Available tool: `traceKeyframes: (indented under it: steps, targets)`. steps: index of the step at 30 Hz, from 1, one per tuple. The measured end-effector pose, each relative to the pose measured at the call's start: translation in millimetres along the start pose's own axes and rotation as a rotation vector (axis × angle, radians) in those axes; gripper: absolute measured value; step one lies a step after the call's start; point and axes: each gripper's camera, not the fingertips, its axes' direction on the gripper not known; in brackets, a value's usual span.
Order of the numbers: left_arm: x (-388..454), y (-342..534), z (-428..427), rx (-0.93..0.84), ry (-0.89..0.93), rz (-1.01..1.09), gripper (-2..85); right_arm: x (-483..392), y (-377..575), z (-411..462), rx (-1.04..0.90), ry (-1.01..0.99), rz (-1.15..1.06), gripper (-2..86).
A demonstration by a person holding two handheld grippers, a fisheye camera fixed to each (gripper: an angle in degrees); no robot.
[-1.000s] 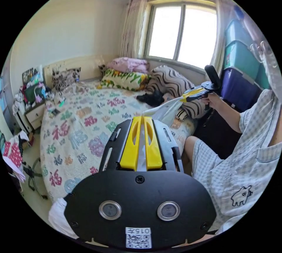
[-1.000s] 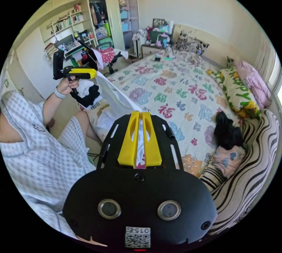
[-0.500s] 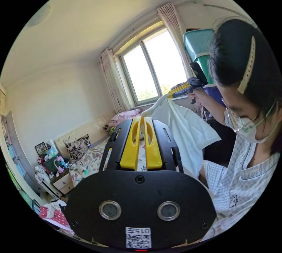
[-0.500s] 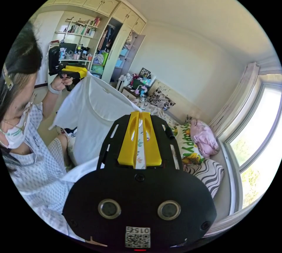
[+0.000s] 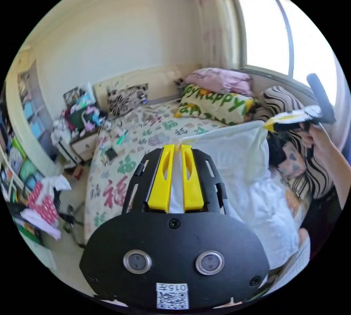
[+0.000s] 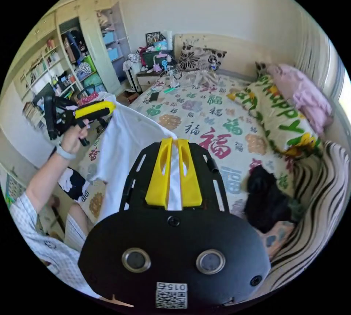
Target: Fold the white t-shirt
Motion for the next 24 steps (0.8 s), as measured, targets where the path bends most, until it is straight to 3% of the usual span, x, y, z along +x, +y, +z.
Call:
traceKeyframes:
  steps: [3,7,13,16,24]
  targets:
    - [-24,81,23,-0.048,0.135,-0.025,6.3,13,46,25,-0.112,-0.043,-0.091,5.0]
    - [-60,229,9,-0.26,0.22,-0.131,7.5,35,149,36,-0.297,-0.104,-0.066,6.9]
    - [-107,382,-16,-0.466,0.341,-0.529,9.0,83,273,40,-0.525,-0.29,0.292,9.5]
    - [-110,396,-2,-0.476,0.389,-0.566,10.1,91,273,31,-0.499,-0.309,0.349,10.8]
    - [-138,398,25,-0.461,0.501,-0.584,9.4,82,224,-34,-0.453,-0.156,0.12,10.9]
